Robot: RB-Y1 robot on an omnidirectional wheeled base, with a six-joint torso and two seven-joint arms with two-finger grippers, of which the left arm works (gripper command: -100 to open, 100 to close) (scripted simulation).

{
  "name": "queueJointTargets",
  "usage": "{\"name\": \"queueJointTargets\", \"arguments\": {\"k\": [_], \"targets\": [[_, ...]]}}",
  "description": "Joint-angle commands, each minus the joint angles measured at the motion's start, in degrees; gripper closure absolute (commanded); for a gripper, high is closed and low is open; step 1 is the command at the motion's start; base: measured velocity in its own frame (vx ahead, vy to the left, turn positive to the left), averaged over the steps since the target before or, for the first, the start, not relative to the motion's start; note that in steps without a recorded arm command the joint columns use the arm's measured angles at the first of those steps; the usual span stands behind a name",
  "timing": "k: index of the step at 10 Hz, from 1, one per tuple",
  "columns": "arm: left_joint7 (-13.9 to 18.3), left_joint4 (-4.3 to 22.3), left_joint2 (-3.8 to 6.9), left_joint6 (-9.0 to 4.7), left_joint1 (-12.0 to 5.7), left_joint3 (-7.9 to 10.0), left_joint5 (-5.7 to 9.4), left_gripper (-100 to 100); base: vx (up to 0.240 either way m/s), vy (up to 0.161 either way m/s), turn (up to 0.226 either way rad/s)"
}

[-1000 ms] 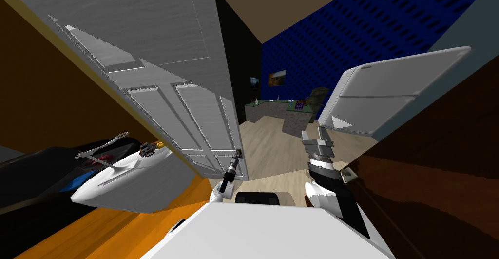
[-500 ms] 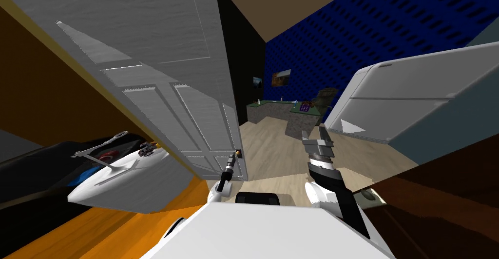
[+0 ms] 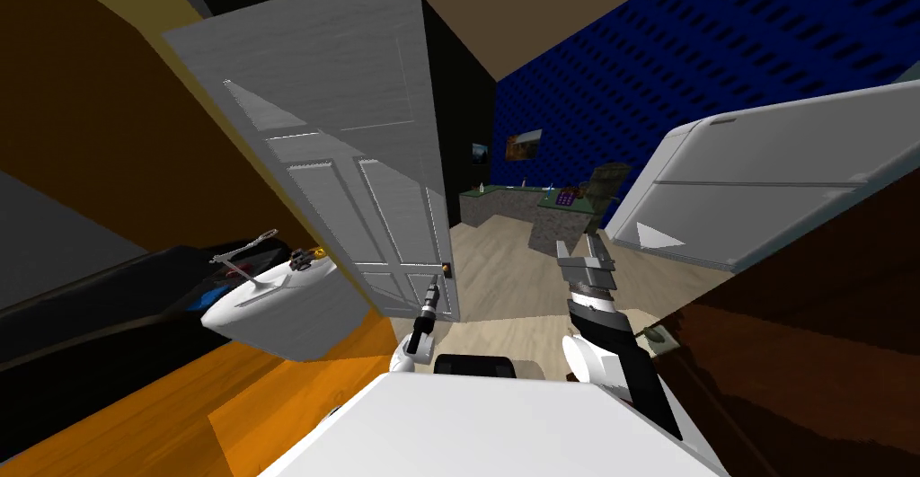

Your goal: Push the door open

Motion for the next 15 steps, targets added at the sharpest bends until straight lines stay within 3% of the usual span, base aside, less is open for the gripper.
{"name": "queueJointTargets", "arguments": {"k": [1, 3, 4, 5, 8, 10, 12, 13, 14, 15], "targets": [[-1.1, 0.4, -1.9, -0.11, -0.36, -0.1, -0.1, -100, -0.159, 0.027, 0.076], [-2.1, 0.1, -4.03, 0.2, -0.22, -0.27, -0.23, -100, -0.178, -0.004, 0.086], [-1.8, 0.6, -3.39, -0.11, -0.38, -0.18, -0.18, -100, -0.063, -0.002, 0.003], [-1.9, 1.0, -1.68, -0.4, -0.57, 0.0, -0.08, -100, 0.1, -0.004, -0.034], [-2.0, 1.1, -0.48, -0.65, -0.71, 0.3, 0.08, -100, 0.193, -0.029, -0.019], [-2.0, 1.3, -1.12, -0.86, -0.84, 0.55, 0.21, -100, 0.228, -0.048, -0.03], [-2.1, 1.5, -3.26, -1.05, -0.94, 0.78, 0.33, -100, 0.234, -0.029, -0.018], [-2.1, 1.9, -2.64, -1.16, -1.18, 0.8, 0.34, -100, 0.083, -0.011, 0.017], [-2.1, 1.9, -2.64, -1.16, -1.18, 0.8, 0.34, 100, -0.016, -0.001, -0.014], [-2.1, 1.9, -2.64, -1.16, -1.18, 0.8, 0.34, 100, -0.028, 0.006, -0.013]]}}
